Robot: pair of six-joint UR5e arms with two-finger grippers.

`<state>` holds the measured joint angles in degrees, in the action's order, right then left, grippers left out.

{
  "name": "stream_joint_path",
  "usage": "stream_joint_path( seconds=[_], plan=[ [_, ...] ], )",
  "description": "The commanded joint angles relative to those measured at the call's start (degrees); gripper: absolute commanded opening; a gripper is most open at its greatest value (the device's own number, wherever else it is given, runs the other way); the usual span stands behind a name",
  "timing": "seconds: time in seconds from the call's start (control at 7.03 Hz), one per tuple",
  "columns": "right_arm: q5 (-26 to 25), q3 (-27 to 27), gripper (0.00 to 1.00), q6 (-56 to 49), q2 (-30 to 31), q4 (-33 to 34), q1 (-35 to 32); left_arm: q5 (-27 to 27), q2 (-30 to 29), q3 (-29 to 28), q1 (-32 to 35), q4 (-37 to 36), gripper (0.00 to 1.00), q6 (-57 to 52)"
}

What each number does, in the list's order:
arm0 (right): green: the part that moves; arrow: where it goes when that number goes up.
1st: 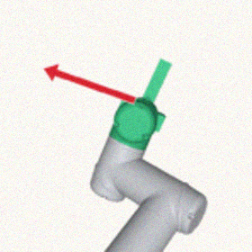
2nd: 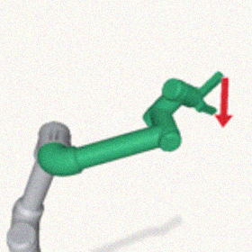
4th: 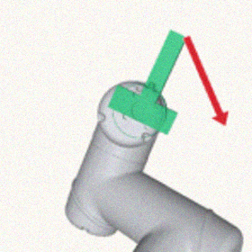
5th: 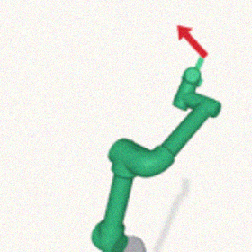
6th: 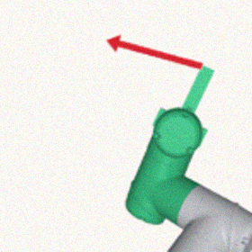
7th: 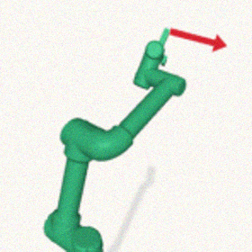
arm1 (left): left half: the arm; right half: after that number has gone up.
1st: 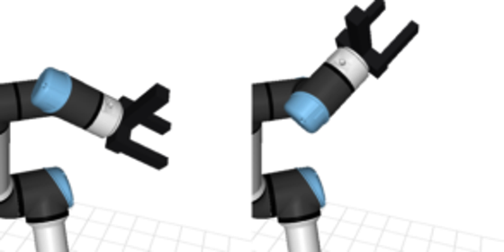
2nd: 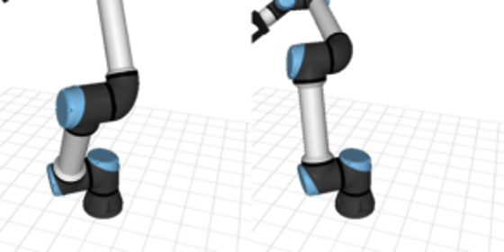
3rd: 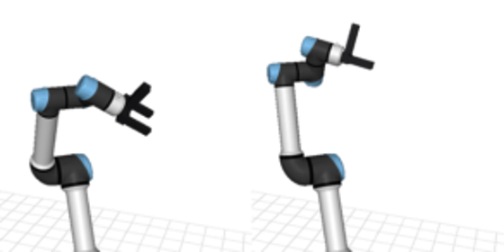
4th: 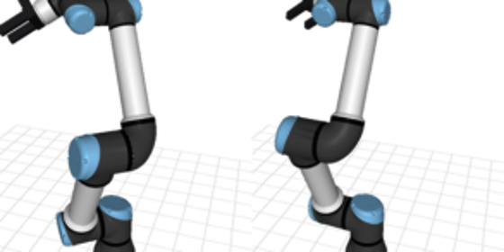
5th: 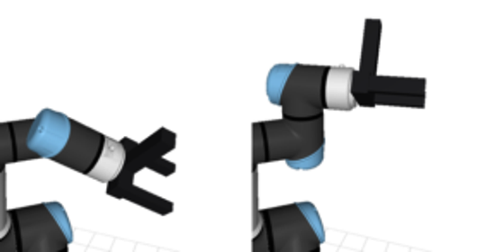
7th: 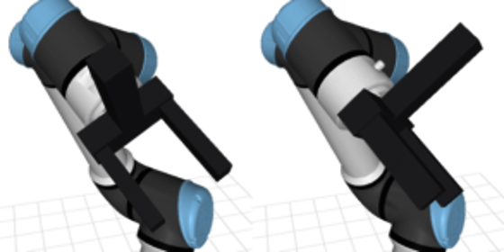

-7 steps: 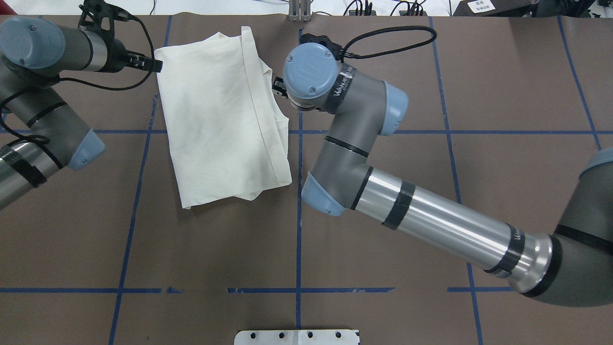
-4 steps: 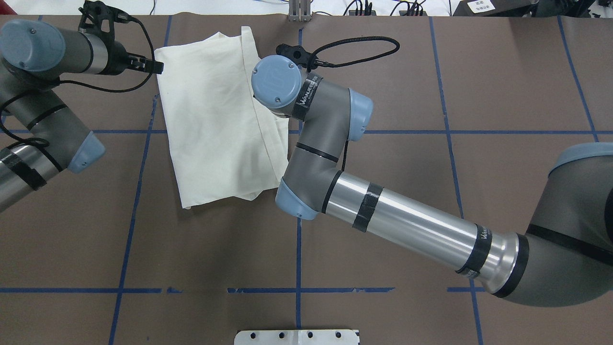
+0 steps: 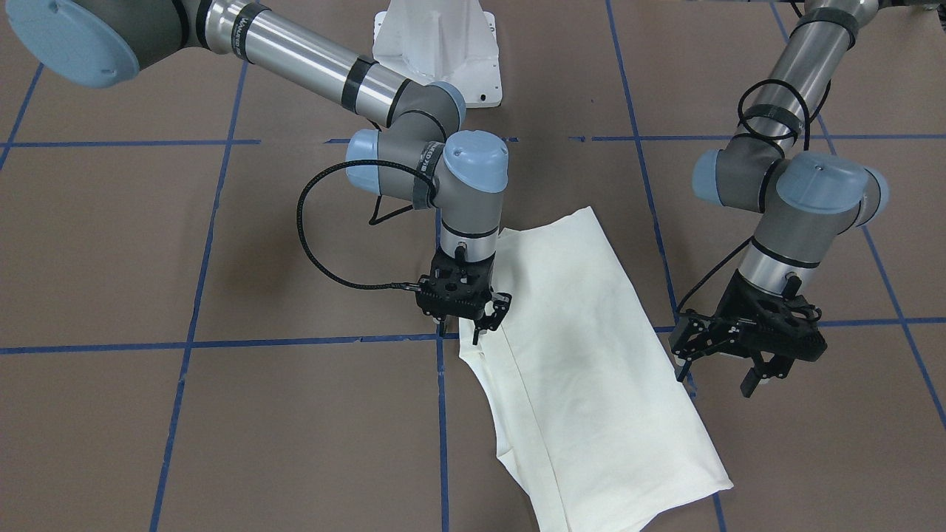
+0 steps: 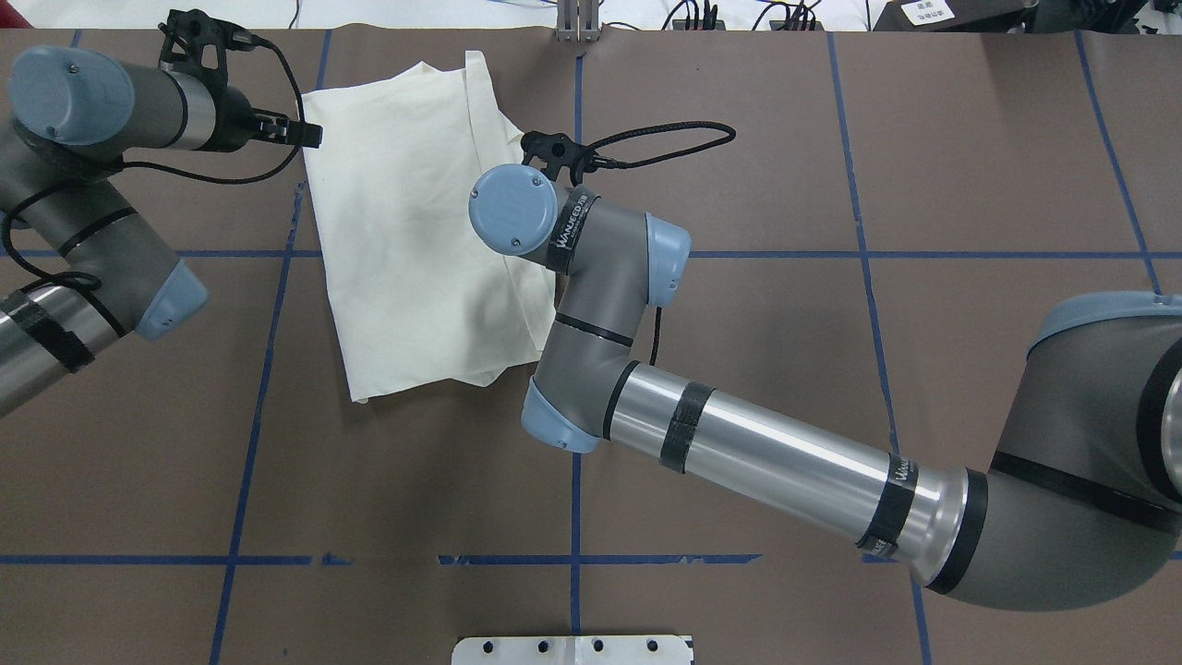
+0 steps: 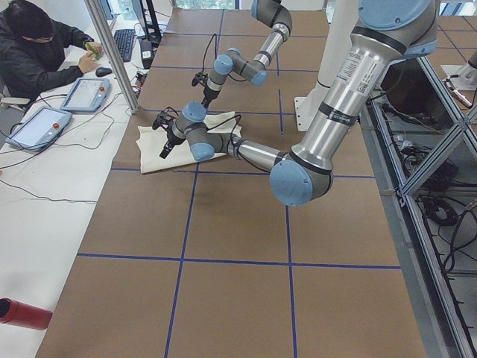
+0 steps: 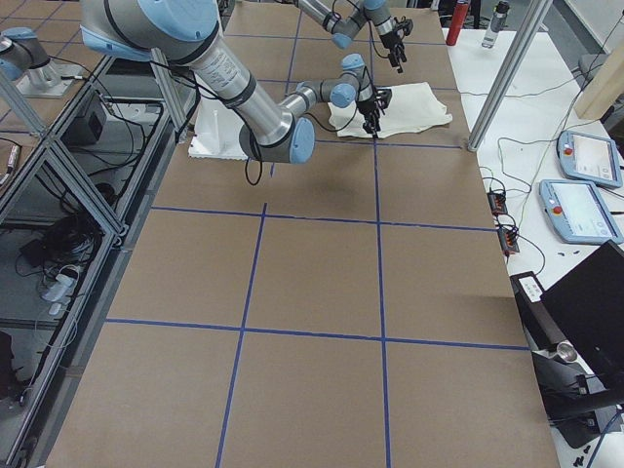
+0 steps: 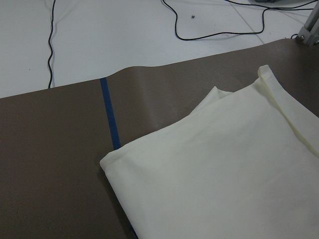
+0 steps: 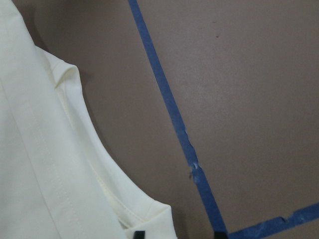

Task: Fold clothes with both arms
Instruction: 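Reach the right gripper across to the shirt edge nearest it, then grasp the shirt edge with the right gripper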

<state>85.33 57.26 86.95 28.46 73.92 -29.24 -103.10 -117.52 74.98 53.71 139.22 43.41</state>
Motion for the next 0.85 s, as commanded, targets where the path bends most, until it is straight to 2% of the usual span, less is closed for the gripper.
stream_joint_path(
  seconds=[0.0,0.71],
  plan=[
    [-0.9,-0.5,0.49,0.0,-0.2,0.0,0.8,0.0,0.0,-0.1,0.0,0.0,1.0,0.0],
    [-1.7,-0.8,0.49,0.2,-0.2,0.0,1.6,0.0,0.0,-0.3,0.0,0.0,1.0,-0.1]
  ],
)
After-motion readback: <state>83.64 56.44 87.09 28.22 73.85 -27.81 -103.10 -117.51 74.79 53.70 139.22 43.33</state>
